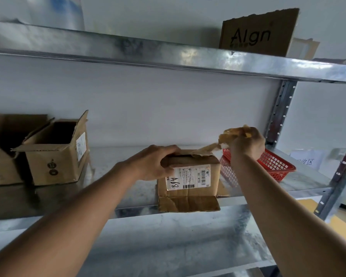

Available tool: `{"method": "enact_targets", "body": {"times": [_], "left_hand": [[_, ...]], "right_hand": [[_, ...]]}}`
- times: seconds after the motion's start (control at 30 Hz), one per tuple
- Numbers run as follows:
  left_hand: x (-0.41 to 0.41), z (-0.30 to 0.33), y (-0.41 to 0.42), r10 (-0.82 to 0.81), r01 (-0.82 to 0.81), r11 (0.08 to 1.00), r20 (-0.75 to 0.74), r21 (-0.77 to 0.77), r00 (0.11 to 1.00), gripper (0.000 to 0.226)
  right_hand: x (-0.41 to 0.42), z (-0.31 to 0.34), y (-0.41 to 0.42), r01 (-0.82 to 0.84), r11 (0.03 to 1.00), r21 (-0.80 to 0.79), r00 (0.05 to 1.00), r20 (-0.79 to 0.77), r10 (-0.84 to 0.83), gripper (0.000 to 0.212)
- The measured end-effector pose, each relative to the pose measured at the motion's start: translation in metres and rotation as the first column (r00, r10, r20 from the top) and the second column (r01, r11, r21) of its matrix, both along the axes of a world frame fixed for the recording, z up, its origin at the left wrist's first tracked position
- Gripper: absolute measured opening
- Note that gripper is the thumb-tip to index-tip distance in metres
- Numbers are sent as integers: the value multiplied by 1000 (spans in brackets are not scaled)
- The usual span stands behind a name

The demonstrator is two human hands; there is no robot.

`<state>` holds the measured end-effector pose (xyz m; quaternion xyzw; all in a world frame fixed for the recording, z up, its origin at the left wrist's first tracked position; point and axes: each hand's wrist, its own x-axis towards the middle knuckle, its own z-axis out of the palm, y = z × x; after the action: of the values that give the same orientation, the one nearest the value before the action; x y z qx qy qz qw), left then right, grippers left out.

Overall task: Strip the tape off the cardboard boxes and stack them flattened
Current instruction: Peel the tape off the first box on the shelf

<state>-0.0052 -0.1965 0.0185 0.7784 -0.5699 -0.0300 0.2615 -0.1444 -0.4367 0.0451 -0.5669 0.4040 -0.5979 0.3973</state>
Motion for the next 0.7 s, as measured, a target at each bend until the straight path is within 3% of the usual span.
{"method": "enact_targets", "body": {"times": [0.1, 0.17, 0.2, 0.27, 0.33, 0.37, 0.43, 0.6, 0.7], "left_hand": [[0, -7, -8, 11, -14, 999, 74, 50, 997, 60], [-1, -13, -12, 31, -33, 999, 73, 28, 997, 56], [-2, -15, -13, 39, -40, 999, 80, 15, 996, 53], [-2, -17, -15, 51, -50, 999, 110, -15, 993, 46], [-2, -18, -15, 51, -46, 998, 117, -42, 992, 42], [-3, -18, -16, 41, -35, 998, 109, -57, 993, 41], [-4, -19, -15, 17, -10, 996, 91, -84, 996, 37], [-4, -27, -14, 9, 0, 992, 65, -129, 998, 37], [-4, -29, -16, 31, -21, 989, 63, -146, 998, 41]], "right_hand": [[0, 6, 5, -97, 971, -221, 987, -149, 64, 18], [4, 11, 12, -392, 832, -394, 903, -336, 266, 18], [6, 12, 15, -558, 708, -433, 796, -518, 312, 18], [12, 8, 23, -809, 520, -275, 475, -826, 302, 21], [13, 2, 27, -873, 486, -29, 221, -913, 344, 36], [12, -1, 28, -878, 477, 41, 166, -909, 383, 46], [10, -5, 30, -890, 454, 33, 172, -899, 404, 55], [12, -4, 41, -850, 468, -242, 371, -906, 206, 40], [15, 1, 45, -855, 432, -287, 326, -945, 19, 41]]}}
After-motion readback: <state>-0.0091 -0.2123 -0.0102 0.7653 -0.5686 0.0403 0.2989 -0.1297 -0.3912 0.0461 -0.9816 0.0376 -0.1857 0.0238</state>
